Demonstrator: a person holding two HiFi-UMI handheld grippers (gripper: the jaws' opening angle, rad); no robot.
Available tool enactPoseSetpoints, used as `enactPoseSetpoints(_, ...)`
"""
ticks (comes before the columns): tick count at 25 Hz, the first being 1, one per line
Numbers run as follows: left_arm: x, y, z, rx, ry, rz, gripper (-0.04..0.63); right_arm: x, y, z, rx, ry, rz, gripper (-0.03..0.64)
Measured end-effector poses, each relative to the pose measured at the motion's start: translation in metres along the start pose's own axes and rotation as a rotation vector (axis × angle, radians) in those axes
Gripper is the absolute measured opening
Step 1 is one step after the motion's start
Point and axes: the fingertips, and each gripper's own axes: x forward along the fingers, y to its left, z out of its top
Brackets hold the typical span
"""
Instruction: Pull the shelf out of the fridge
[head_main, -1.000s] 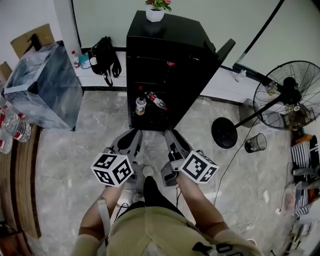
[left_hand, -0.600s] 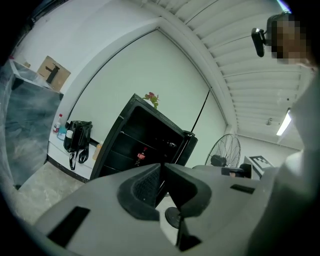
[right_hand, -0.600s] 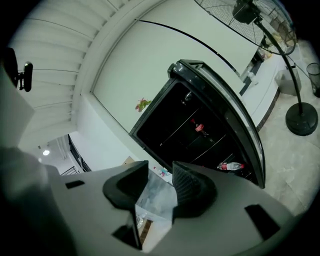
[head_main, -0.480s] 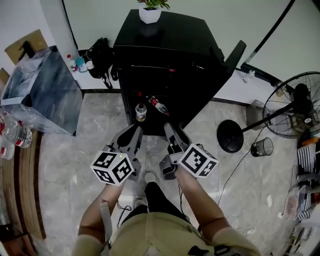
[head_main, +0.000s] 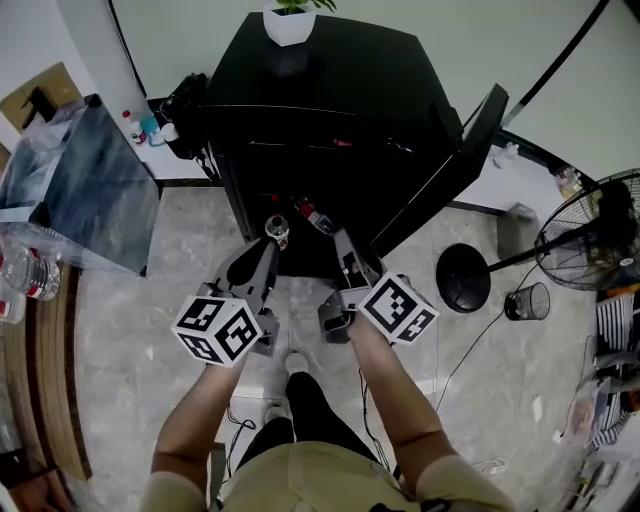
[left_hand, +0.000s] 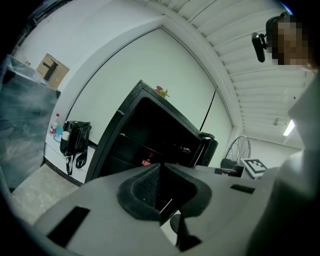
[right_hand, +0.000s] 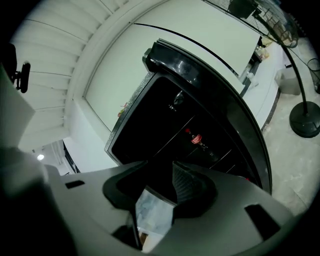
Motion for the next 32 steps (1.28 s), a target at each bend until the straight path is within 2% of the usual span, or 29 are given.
enactPoseSetpoints(17,0.033,0.043,0.004,-0.052,-0.033,0.081,0.017,0.096,-0.032,0.042,0.089,-0.088,-0.002,0.141)
enactPoseSetpoints(24,0.051,0.043,0.015,-0.019,-0.055,0.085,0.017,0.128,-0.047,0.059,0.173,-0.138,-0.018,0.141)
enactPoseSetpoints(28,0.05,0.052,0.014,-0.037,-0.055,0.124,0.017,0.145,-0.053,0.068,0.237,-0.18,-0.029,0.141)
enactPoseSetpoints(32,0.056,0.058,0.01,-0.07,-0.062,0.146,0.017,0.158,-0.06,0.075,0.257,-0.211,-0.048,0.14)
